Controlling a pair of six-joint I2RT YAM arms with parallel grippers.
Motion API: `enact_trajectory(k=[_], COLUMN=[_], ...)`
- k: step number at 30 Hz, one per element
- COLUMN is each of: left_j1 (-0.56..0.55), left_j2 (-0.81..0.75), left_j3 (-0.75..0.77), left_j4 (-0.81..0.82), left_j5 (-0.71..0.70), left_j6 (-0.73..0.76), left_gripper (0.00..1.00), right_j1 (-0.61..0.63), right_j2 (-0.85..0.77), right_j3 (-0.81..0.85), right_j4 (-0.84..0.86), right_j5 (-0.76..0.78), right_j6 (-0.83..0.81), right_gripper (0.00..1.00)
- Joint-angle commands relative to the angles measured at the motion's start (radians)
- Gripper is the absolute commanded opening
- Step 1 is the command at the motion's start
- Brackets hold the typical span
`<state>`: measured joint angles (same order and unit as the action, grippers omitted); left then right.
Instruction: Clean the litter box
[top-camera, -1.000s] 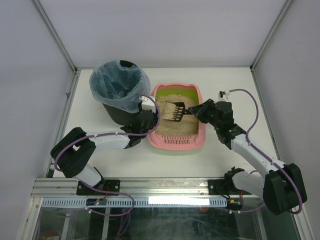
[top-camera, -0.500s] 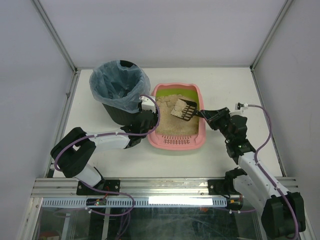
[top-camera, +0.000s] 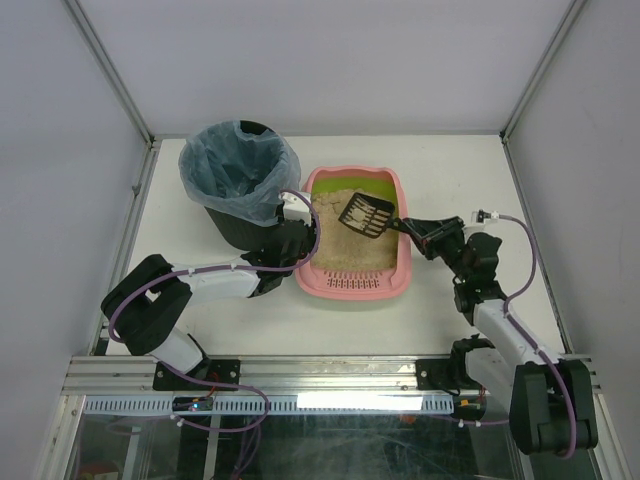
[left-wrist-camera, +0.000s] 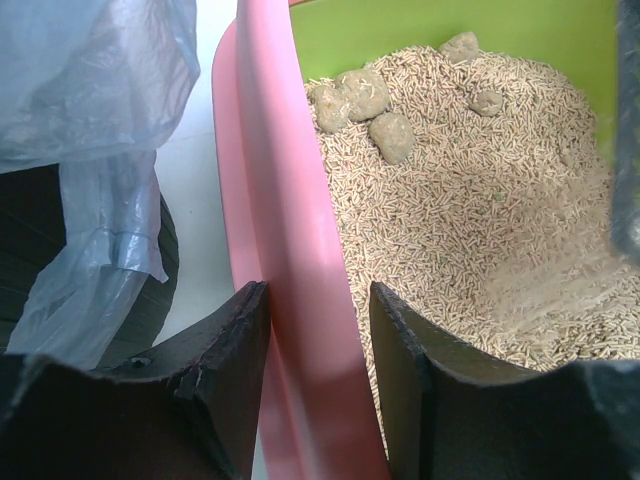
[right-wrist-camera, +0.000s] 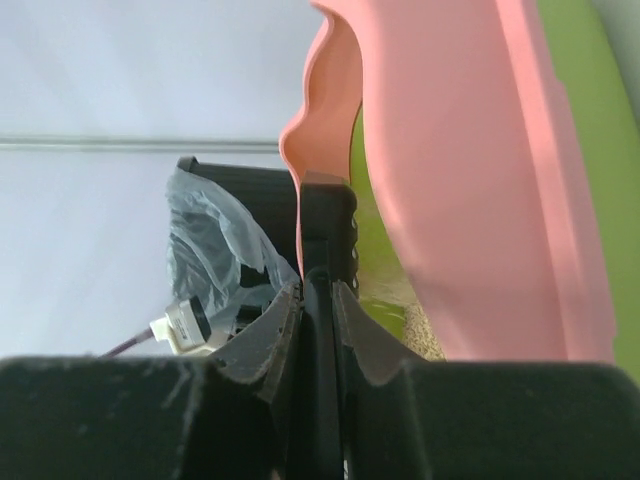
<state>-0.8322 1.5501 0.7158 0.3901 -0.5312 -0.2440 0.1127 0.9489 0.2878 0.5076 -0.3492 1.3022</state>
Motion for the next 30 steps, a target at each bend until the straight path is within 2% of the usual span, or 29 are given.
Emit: enact_trajectory(k=[1, 3, 4, 7, 10, 13, 14, 16, 17, 19, 20, 21, 24, 27, 28, 30], left_j1=[-0.036, -0.036, -0.036, -0.037, -0.036, -0.036, -0.036, -0.036, -0.036, -0.036, -0.036, -0.036, -0.037, -0.036, -0.037, -0.037], left_j2=[0.003, -0.001, -0.001, 0.002, -0.004, 0.001, 0.0, -0.005, -0.005, 0.0, 0.001, 0.001, -0.002, 0.007, 0.005, -0.002], left_j3=[0.033, 0.03, 0.029, 0.031, 0.027, 0.03, 0.03, 0.028, 0.027, 0.03, 0.03, 0.03, 0.028, 0.034, 0.034, 0.028], left_j4=[0.047, 0.05, 0.049, 0.049, 0.05, 0.05, 0.048, 0.049, 0.05, 0.05, 0.05, 0.048, 0.051, 0.048, 0.046, 0.049], left_j5=[0.121, 0.115, 0.115, 0.12, 0.113, 0.126, 0.124, 0.112, 0.112, 0.122, 0.123, 0.121, 0.113, 0.127, 0.126, 0.113], left_j6=[-0.028, -0.028, -0.028, -0.027, -0.027, -0.029, -0.028, -0.028, -0.028, -0.027, -0.028, -0.026, -0.028, -0.03, -0.03, -0.03], left_gripper=[0.43, 0.43, 0.43, 0.43, 0.43, 0.43, 0.43, 0.43, 0.43, 0.43, 0.43, 0.43, 0.43, 0.43, 0.43, 0.43], right_j1=[-0.028, -0.003, -0.012, -0.057, -0.035, -0.077, -0.07, -0.026, -0.026, -0.08, -0.085, -0.072, -0.001, -0.08, -0.08, -0.028], right_j2=[-0.054, 0.004, 0.003, -0.074, 0.026, -0.041, -0.048, 0.046, 0.064, 0.005, -0.032, -0.031, 0.077, -0.017, -0.033, 0.042], right_j3=[0.026, 0.097, 0.089, 0.037, 0.114, 0.037, 0.045, 0.137, 0.141, 0.067, 0.046, 0.06, 0.162, 0.041, 0.054, 0.157], right_j4=[0.061, 0.069, 0.075, -0.009, 0.041, -0.004, -0.007, 0.007, 0.03, -0.002, -0.046, -0.055, -0.038, -0.04, -0.04, -0.063], right_j5=[-0.015, -0.131, -0.139, -0.008, -0.192, -0.047, -0.058, -0.186, -0.228, -0.123, -0.053, -0.045, -0.215, -0.069, -0.069, -0.192], right_j6=[0.025, -0.029, -0.011, 0.034, -0.041, 0.049, 0.015, -0.06, -0.049, 0.038, 0.055, 0.027, -0.085, 0.038, 0.015, -0.092], right_gripper=[0.0, 0.0, 0.0, 0.0, 0.0, 0.0, 0.0, 0.0, 0.0, 0.0, 0.0, 0.0, 0.0, 0.0, 0.0, 0.0])
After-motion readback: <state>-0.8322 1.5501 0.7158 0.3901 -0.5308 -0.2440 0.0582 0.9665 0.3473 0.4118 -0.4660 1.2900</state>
